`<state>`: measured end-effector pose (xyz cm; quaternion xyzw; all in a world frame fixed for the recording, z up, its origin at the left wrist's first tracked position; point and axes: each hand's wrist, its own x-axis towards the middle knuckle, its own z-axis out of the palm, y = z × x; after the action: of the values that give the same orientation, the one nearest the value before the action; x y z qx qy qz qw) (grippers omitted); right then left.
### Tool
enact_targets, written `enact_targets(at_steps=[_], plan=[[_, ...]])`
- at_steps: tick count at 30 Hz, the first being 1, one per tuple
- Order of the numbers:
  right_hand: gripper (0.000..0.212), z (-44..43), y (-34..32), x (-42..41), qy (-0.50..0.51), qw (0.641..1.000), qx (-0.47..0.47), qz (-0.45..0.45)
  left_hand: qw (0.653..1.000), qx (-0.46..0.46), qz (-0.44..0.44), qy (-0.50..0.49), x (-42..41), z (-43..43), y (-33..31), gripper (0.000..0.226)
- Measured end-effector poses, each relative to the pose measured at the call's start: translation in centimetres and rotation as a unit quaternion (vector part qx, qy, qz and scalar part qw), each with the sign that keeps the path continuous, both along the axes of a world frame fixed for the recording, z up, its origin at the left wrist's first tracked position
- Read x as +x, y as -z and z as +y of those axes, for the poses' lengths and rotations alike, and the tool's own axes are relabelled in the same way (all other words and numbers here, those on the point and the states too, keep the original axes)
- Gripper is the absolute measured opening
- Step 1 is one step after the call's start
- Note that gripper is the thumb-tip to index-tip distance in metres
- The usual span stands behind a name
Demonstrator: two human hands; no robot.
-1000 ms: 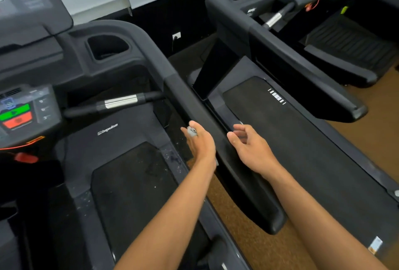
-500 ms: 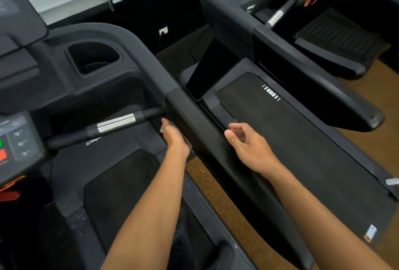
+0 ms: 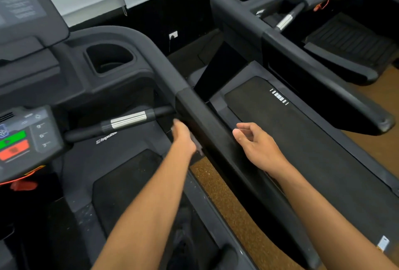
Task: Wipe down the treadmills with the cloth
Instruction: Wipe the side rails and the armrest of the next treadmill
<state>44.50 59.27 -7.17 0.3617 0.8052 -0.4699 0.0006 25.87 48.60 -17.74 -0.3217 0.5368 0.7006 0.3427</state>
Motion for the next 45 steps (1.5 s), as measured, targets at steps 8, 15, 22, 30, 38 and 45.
enact_targets(at_steps=[8, 15, 22, 30, 38, 45], plan=[[0.044, 0.4, 0.2, 3.7, -0.010, 1.000, 0.007, 0.006, 0.991, -0.035, 0.129, 0.005, 5.2, 0.6, -5.5, 0.075], [0.036, 0.3, -0.8, 5.8, -0.020, 0.999, 0.013, 0.027, 0.970, -0.073, 0.161, 0.165, 23.8, -2.2, -7.3, 0.062], [0.030, 0.3, -2.7, 10.5, -0.077, 0.994, -0.034, 0.076, 0.963, -0.064, 0.073, 0.251, 29.0, -6.8, -11.3, 0.052], [0.115, 1.3, -3.3, 17.7, -0.218, 0.826, -0.469, 0.223, 0.917, 0.038, 0.190, 0.348, 29.4, -3.2, -17.5, 0.041], [0.030, 4.4, -1.7, 22.0, 0.043, 0.904, -0.408, 0.122, 0.840, -0.039, 0.268, 0.470, 29.5, 1.1, -14.3, 0.037], [0.032, 7.7, -1.8, 19.5, 0.230, 0.959, -0.159, -0.053, 0.778, -0.137, 0.428, 0.439, 25.4, 1.4, -11.3, 0.041]])
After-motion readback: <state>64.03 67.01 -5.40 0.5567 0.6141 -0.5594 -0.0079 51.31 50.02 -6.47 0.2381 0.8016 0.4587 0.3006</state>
